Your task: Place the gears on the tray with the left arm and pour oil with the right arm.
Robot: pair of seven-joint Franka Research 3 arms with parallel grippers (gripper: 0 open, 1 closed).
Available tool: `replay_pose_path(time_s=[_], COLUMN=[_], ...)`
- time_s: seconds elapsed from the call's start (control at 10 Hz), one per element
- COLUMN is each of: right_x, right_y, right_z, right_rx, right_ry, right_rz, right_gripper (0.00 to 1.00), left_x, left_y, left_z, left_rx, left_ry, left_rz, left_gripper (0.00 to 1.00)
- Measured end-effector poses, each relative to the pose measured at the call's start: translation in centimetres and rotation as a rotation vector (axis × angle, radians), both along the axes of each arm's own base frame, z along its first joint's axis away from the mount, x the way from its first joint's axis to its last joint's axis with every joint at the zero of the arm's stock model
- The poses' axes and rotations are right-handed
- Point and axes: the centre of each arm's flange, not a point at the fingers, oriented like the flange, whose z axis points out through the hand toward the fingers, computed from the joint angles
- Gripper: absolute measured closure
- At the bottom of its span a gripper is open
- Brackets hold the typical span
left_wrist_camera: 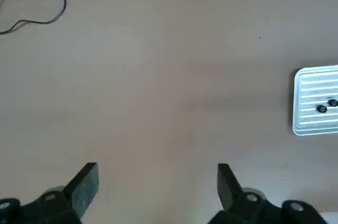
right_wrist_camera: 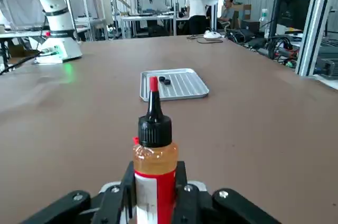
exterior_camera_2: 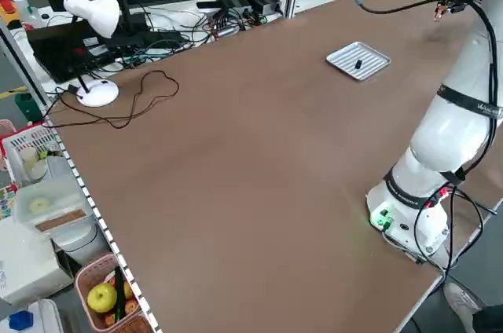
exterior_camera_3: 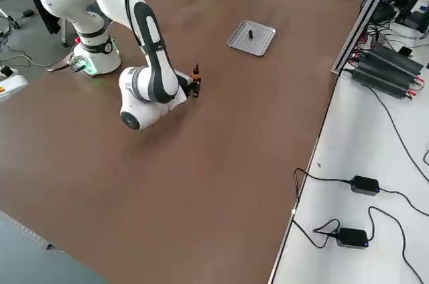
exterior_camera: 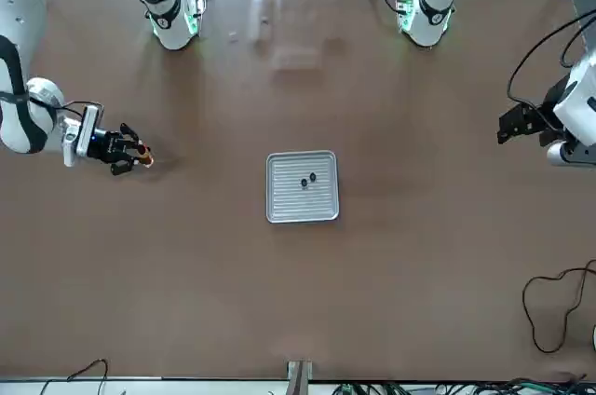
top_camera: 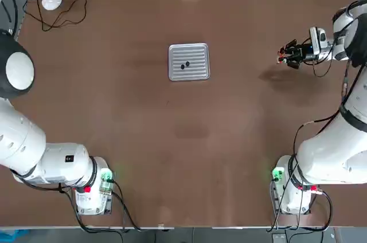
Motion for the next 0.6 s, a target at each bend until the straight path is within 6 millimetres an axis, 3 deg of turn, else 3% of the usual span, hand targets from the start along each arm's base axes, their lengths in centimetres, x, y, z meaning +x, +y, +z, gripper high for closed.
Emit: replay_pose_path(time_s=[0.6], right_x=[0.1], right_y=[-1.8], right_z=[-5.6], right_rx=[0.114], right_ry=[0.046], right_rz=[0.017], right_gripper=[0.69], left_x=[0.0], left_y=[0.0], left_z=[0.0], left_rx=[0.0], left_ry=[0.0], left_rz=[0.0], left_gripper=[0.01])
